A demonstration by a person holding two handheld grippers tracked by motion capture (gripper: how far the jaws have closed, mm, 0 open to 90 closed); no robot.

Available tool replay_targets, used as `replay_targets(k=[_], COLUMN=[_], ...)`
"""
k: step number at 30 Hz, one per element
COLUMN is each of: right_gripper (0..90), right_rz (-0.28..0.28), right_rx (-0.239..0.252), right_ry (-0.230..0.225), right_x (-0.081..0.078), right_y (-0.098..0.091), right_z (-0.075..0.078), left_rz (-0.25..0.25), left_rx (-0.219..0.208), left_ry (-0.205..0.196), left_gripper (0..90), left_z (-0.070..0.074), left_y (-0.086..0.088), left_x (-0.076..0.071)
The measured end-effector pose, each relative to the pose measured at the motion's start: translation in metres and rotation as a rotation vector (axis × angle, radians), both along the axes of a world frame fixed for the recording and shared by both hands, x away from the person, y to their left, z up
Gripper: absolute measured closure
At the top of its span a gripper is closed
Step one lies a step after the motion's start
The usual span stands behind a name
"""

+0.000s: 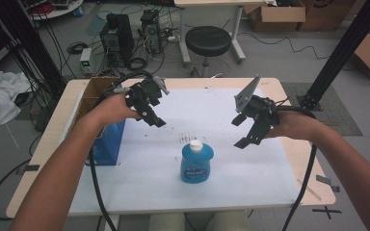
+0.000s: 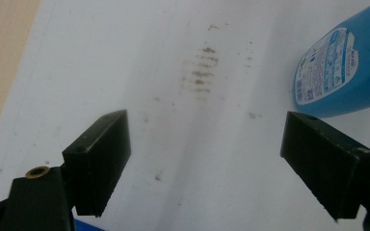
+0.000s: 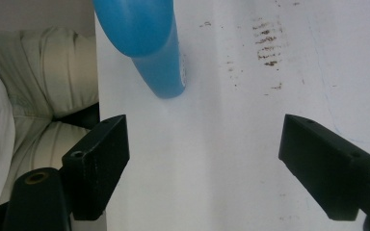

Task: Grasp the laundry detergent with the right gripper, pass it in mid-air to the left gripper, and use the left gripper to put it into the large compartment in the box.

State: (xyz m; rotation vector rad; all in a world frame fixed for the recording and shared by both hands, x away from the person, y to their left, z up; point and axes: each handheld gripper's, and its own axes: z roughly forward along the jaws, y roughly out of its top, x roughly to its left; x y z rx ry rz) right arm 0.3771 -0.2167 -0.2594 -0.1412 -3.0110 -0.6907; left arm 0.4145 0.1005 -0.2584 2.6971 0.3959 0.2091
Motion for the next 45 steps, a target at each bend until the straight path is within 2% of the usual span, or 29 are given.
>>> replay_targets(k=[8,14,20,24,28,38,45], right_gripper=[17.7,17.2,16.5,16.5,16.5,16.6,16.6], right_rz=[0.013,0.03,0.042,0.057,0.057,0.068,0.073], right_rx=[0.004,0.026,0.076,0.085,0.097,0.163,0.208], right_ry=[0.007,0.005,0.003,0.003,0.004,0.012,0.013], right_x=[-0.004,-0.009,-0.017,-0.022,-0.023,-0.027,-0.028], right_y=[0.001,0.001,0.001,0.004,0.005,0.01,0.012], right_z=[-0.004,-0.008,-0.014,-0.02,-0.025,-0.043,-0.049], left_rz=[-0.017,-0.023,-0.024,-0.02,-0.021,-0.027,-0.028], left_rx=[-0.001,-0.001,-0.003,-0.006,-0.006,-0.003,-0.002], left_ry=[-0.011,-0.019,-0.024,-0.025,-0.026,-0.031,-0.033], left_gripper=[18.6,18.7,18.7,18.7,18.8,18.8,18.8], left_z=[0.0,0.001,0.001,0.002,0.002,0.002,0.001], left_y=[-0.002,-0.004,-0.003,-0.003,-0.002,-0.003,-0.004], left_x=[-0.002,-0.003,-0.004,-0.005,-0.005,-0.005,-0.004])
